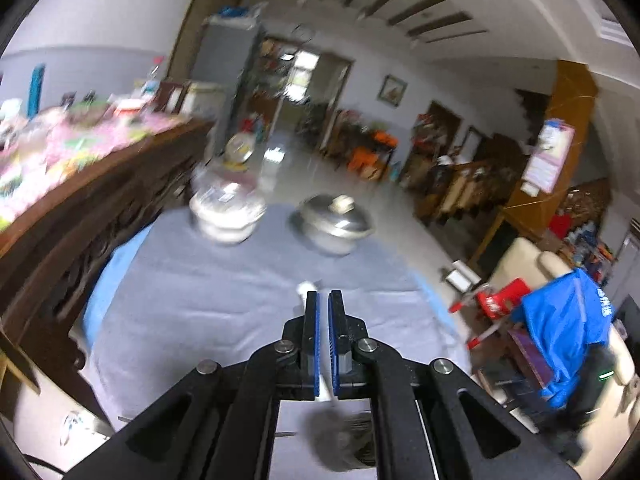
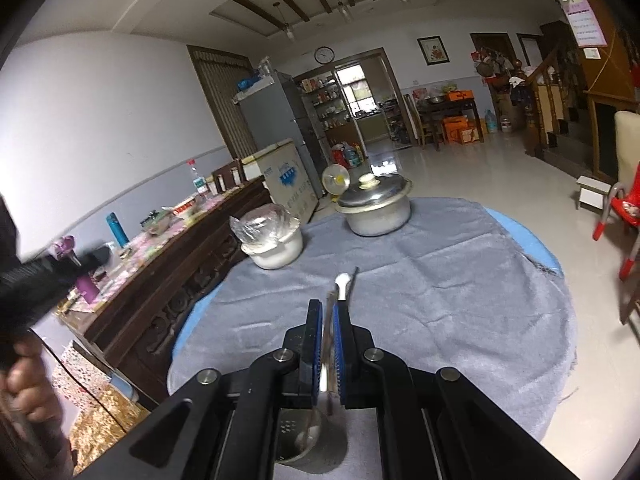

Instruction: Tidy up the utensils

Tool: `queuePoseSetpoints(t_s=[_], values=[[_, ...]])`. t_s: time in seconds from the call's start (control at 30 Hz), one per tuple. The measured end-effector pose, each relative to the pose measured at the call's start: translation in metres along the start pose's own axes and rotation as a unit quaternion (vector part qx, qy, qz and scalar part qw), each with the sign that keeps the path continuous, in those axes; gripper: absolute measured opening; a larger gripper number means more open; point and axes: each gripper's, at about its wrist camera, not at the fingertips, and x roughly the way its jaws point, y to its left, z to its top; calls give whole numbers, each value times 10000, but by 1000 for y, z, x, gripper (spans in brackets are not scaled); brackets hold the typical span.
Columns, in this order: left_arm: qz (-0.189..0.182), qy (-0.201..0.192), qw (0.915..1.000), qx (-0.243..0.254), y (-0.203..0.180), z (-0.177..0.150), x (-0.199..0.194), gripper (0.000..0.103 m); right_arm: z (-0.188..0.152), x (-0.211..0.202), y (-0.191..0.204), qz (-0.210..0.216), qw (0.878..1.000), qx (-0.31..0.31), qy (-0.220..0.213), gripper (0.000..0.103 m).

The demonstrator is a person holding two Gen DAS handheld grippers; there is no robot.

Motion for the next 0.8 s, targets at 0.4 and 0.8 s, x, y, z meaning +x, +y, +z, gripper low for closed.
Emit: queuePoseSetpoints(t_s=[0.4, 0.8], values=[[193, 2293, 9694, 855, 64, -135, 88, 13, -13, 29, -24, -139, 9976, 383, 557, 8], [162, 2778, 9369, 2114, 29, -164, 129, 40, -39, 45, -54, -507, 9911, 730, 994, 23]])
